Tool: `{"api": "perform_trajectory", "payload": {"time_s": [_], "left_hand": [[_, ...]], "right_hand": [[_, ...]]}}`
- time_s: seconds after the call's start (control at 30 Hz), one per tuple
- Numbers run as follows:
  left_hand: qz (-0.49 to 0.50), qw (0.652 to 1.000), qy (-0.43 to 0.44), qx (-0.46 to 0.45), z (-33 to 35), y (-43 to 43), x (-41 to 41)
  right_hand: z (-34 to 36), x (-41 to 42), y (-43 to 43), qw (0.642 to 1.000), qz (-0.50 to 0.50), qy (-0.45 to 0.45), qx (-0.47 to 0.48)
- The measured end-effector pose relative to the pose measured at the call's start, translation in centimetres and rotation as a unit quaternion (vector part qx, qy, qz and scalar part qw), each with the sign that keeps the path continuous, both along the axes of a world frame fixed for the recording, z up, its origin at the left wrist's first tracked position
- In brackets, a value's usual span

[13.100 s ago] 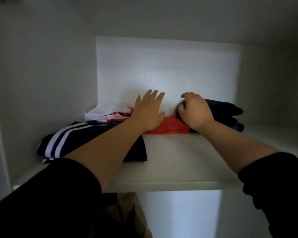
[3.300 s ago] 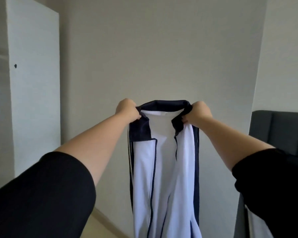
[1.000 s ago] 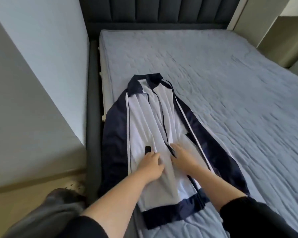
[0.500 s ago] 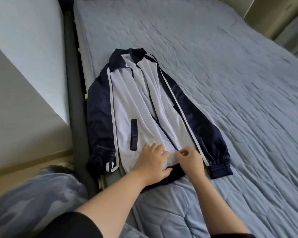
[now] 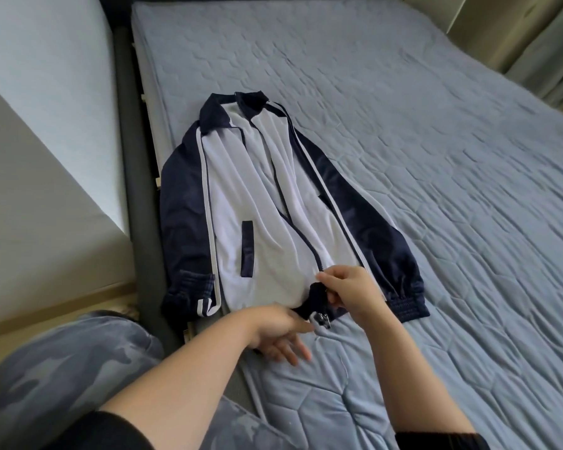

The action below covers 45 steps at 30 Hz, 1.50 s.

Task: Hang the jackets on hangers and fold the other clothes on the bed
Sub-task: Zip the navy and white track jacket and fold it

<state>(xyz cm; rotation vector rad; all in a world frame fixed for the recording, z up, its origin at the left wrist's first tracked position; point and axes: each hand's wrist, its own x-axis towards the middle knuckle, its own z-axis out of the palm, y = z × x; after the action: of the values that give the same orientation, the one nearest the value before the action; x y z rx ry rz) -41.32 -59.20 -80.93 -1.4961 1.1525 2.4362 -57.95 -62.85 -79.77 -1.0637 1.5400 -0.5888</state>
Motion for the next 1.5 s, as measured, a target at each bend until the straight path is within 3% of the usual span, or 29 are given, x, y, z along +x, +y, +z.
{"api": "perform_trajectory", "payload": {"time_s": [0.13,0.23,0.33,0.47,0.57,0.67,0.73,0.8,0.83,0.93,1.07,1.17,1.33,1.5], "left_hand": [[0.154,0.973,0.133,0.109,0.3,0.1,0.2],[0.297,0.933,0.158,0.126,0.2,0.4,-0.3],[0.394,0.897,0.166,0.112,0.3,0.4,-0.7],[0.495,0.845,0.193,0.051,0.2,-0.1,-0.6],[0.472,0.859,0.199,0.018,0.6,0.0,-0.2],[0.457,0.877,0.150,0.001,0.3,0.3,-0.5],[0.458,0.882,0.113,-0.013,0.4,0.2,-0.6],[0.455,0.886,0.085,-0.032,0.5,0.1,-0.6],[0.454,0.887,0.076,-0.042,0.6,0.1,-0.5],[0.449,0.890,0.060,-0.052,0.4,0.1,-0.5],[0.432,0.900,0.049,-0.040,0.4,0.2,-0.6],[0.442,0.895,0.042,-0.037,0.4,0.1,-0.5],[0.455,0.888,0.045,-0.039,0.5,-0.2,0.0],[0.455,0.888,0.045,-0.040,0.6,-0.3,0.2]], "right_hand": [[0.9,0.2,-0.1,0.990,-0.052,-0.130,0.004],[1.4,0.5,0.0,0.979,-0.073,-0.186,0.024],[1.1,0.7,0.4,0.981,-0.103,-0.167,0.004],[0.3,0.5,0.8,0.991,-0.119,-0.035,-0.039],[-0.1,0.7,1.2,0.994,-0.090,0.017,-0.065],[-0.4,0.9,1.3,0.995,-0.053,0.039,-0.070],[-1.0,0.3,1.0,0.986,-0.014,0.154,-0.060],[-1.7,-0.8,1.0,0.944,0.042,0.326,-0.015],[-2.1,-1.3,1.3,0.928,0.066,0.366,0.010],[-3.5,-1.5,2.3,0.945,0.088,0.311,0.048],[-4.9,-0.5,3.0,0.964,-0.001,0.260,0.046],[-5.1,-0.2,3.2,0.968,0.023,0.242,0.068],[-4.8,-0.1,3.0,0.963,0.069,0.250,0.071],[-4.2,0.1,3.5,0.929,0.084,0.361,-0.008]]}}
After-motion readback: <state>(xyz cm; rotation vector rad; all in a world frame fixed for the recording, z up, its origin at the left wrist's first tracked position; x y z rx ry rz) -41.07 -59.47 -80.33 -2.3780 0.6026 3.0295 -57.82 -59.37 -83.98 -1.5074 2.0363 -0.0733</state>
